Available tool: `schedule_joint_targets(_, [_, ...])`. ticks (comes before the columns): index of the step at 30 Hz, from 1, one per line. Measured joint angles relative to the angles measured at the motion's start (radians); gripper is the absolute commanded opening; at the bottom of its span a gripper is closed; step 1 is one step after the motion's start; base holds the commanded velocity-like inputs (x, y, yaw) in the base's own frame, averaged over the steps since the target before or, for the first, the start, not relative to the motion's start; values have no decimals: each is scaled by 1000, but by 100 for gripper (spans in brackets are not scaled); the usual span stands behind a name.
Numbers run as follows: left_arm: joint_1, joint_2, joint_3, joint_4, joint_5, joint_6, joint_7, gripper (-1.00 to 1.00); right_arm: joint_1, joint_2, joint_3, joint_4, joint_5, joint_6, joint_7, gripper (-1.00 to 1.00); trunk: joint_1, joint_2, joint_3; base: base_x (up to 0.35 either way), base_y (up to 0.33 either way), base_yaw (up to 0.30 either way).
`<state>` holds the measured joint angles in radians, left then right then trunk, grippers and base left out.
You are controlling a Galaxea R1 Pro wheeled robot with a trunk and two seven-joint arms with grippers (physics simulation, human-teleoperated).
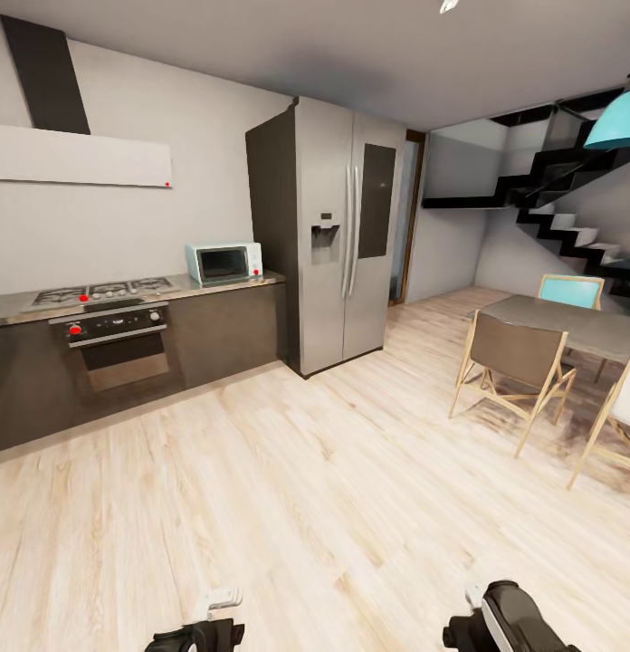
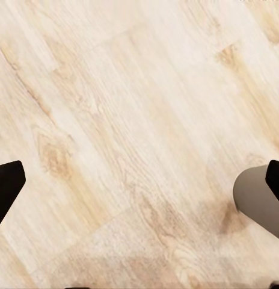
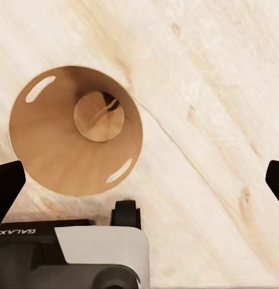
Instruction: Put the three can of soda from the living room inside the tash can in the kitchen.
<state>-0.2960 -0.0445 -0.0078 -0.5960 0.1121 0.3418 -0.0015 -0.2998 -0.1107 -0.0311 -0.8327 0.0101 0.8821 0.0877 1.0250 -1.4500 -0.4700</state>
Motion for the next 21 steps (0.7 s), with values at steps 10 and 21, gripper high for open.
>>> schedule_joint_targets(10, [2,0,0,-9,1,0,-7,100,-92,0,3,145,2,-40,-9,100,0,0,0,0,0,0])
schedule_joint_targets(21, [3,0,0,-12,1,-1,-7,100,-160,24,5,154,1,-41,-11,100,0,0,0,0,0,0])
